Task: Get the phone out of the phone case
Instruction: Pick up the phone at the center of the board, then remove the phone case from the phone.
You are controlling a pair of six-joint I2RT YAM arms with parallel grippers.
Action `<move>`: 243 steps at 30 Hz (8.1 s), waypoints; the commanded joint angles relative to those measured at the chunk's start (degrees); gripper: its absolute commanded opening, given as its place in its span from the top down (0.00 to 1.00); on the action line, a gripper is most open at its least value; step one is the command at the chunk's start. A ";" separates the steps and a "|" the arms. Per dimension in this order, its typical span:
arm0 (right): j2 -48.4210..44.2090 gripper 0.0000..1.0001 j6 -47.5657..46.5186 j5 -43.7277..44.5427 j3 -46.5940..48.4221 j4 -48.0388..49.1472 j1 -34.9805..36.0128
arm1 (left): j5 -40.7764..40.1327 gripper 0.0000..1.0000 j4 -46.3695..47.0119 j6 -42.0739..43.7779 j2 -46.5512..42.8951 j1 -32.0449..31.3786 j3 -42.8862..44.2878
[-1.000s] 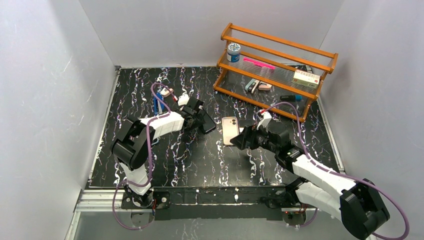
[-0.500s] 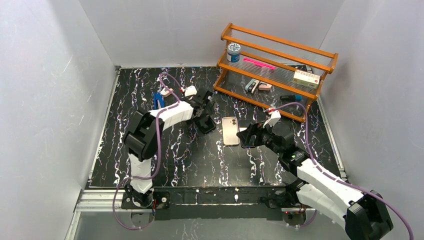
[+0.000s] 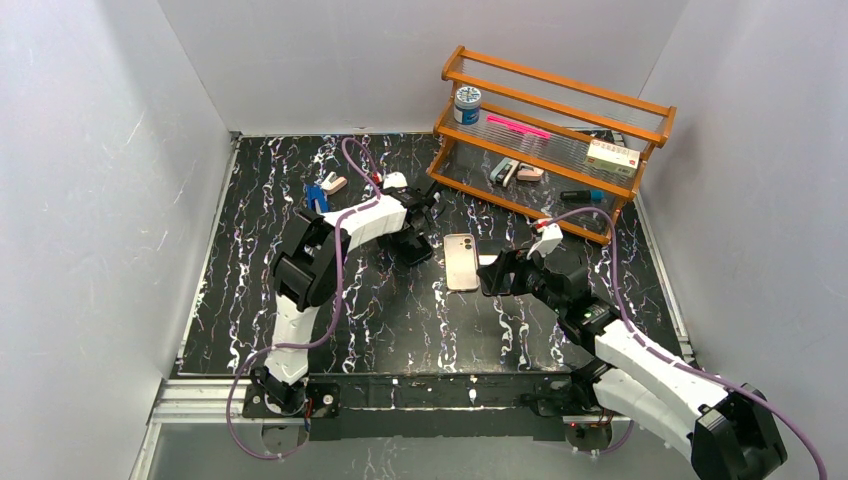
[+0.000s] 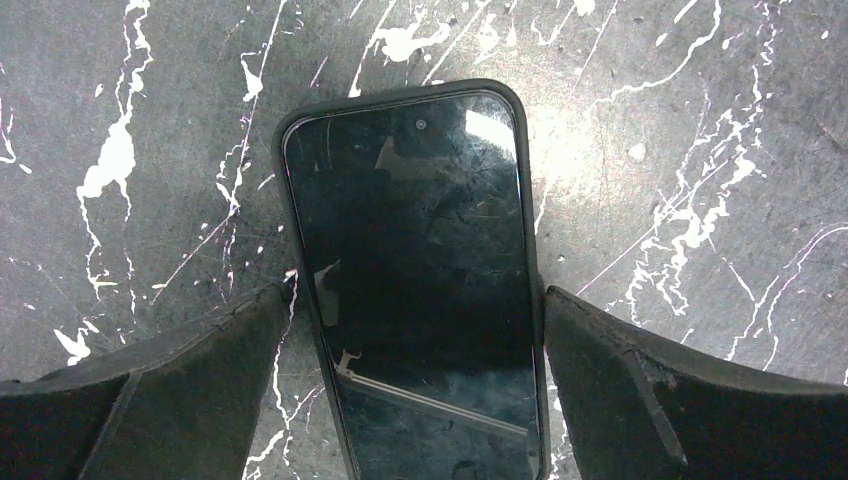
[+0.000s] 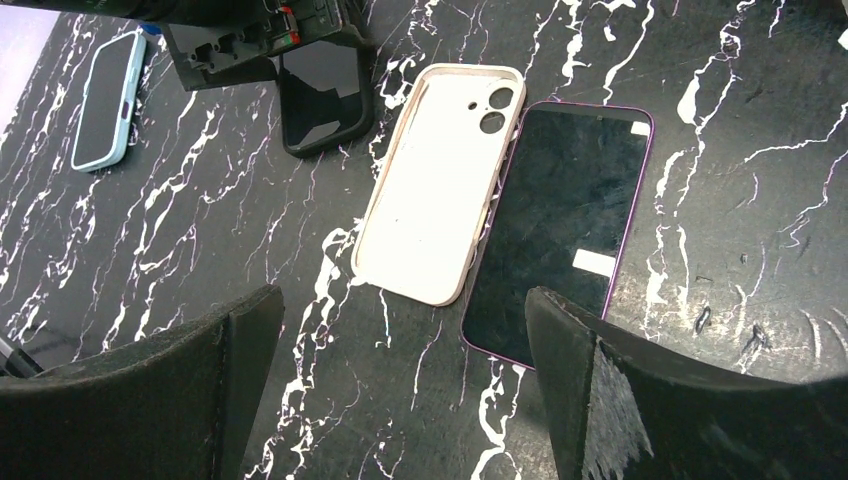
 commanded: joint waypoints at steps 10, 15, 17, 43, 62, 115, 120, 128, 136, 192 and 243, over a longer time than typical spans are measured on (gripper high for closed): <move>5.10 0.03 -1.86 -10.59 2.00 3.57 0.25 | 1.62 0.30 -2.06 0.74 -2.24 -0.58 -7.29; 6.93 0.04 1.83 -12.37 1.37 7.80 1.65 | 3.85 0.44 1.29 1.46 -10.10 -0.54 -15.47; 8.29 0.05 5.02 -12.38 0.87 10.35 2.50 | 6.14 0.51 3.84 1.46 -13.07 -0.45 -18.93; 40.99 0.18 21.93 -15.91 9.63 37.06 12.79 | 24.66 0.71 22.93 -7.28 -34.09 1.08 -40.09; 46.76 0.88 26.15 -23.24 12.30 47.18 11.91 | 27.78 0.40 28.94 -3.96 -46.78 3.76 -46.64; 33.79 0.99 43.07 -53.50 14.48 71.67 -3.43 | 67.37 0.88 85.47 -10.42 -55.65 9.97 -56.90; 33.44 0.77 41.83 -50.56 13.76 70.53 -2.66 | 60.93 1.00 85.63 -11.61 -58.25 9.97 -58.83; 29.02 0.39 34.55 -40.71 7.92 65.61 4.06 | 46.54 1.00 86.57 -15.22 -64.17 9.97 -62.70; 28.58 0.41 32.97 -36.30 6.09 67.23 7.68 | 41.41 1.00 90.81 -19.91 -65.97 9.90 -64.98; 29.62 0.99 -15.88 -50.71 17.98 45.18 9.02 | 42.27 1.00 67.09 -28.30 -67.71 8.73 -59.75; 24.85 0.99 -28.08 -63.41 21.41 26.19 8.13 | 79.03 1.00 56.17 2.57 -63.89 14.71 -42.13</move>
